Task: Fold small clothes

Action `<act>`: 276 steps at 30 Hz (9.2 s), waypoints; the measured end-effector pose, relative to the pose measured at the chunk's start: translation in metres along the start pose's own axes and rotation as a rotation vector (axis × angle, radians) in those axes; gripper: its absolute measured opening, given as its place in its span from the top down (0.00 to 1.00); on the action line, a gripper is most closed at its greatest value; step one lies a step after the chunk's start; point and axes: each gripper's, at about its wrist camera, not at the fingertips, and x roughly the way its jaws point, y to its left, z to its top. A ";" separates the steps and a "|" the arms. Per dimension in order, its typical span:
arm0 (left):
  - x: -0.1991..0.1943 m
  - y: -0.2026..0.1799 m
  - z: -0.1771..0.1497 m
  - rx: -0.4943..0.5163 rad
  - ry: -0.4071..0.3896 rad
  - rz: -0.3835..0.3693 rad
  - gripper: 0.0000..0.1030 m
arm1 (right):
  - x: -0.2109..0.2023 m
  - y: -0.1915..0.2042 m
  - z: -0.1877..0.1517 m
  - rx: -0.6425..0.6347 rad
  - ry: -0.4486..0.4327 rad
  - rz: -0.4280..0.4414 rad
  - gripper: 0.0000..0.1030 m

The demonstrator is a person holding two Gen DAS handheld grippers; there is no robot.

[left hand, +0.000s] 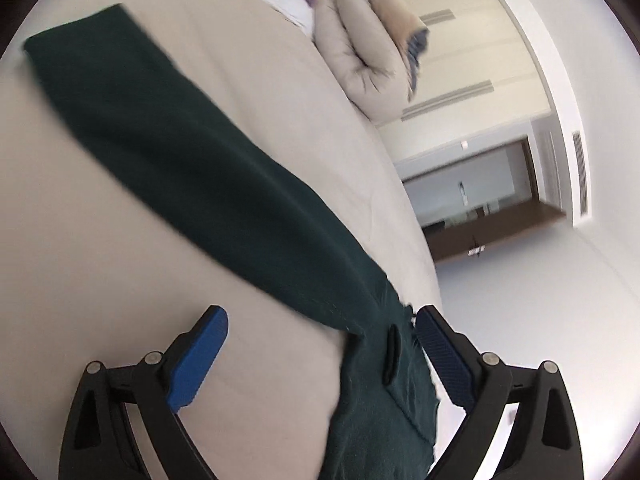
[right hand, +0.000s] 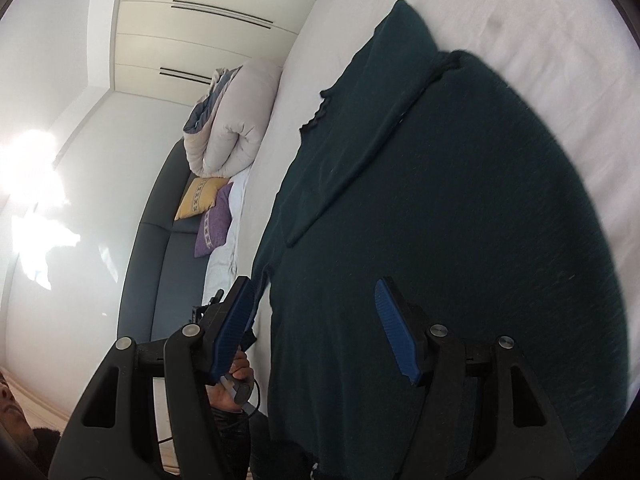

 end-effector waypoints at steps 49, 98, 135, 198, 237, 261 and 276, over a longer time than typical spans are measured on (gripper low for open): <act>-0.011 -0.020 0.068 -0.167 -0.374 0.143 0.90 | 0.051 0.051 -0.040 -0.030 0.040 0.003 0.39; 0.126 -0.152 -0.194 0.949 0.085 0.286 0.16 | 0.227 0.064 0.166 -0.168 0.180 -0.269 0.93; 0.246 -0.159 -0.085 0.835 0.269 0.387 0.70 | 0.195 -0.013 0.202 -0.222 0.089 -0.441 0.93; -0.067 -0.041 -0.175 0.523 0.543 0.149 0.21 | -0.108 -0.068 -0.049 -0.005 -0.163 -0.291 0.33; -0.038 -0.029 -0.196 0.401 0.739 0.125 0.93 | -0.136 -0.052 -0.063 -0.073 -0.092 -0.404 0.33; -0.074 -0.048 -0.172 0.470 0.659 0.081 0.95 | -0.125 -0.076 -0.083 -0.075 0.126 -0.575 0.93; -0.087 -0.040 -0.165 0.432 0.652 0.043 0.95 | -0.148 -0.075 -0.098 -0.052 0.108 -0.544 0.95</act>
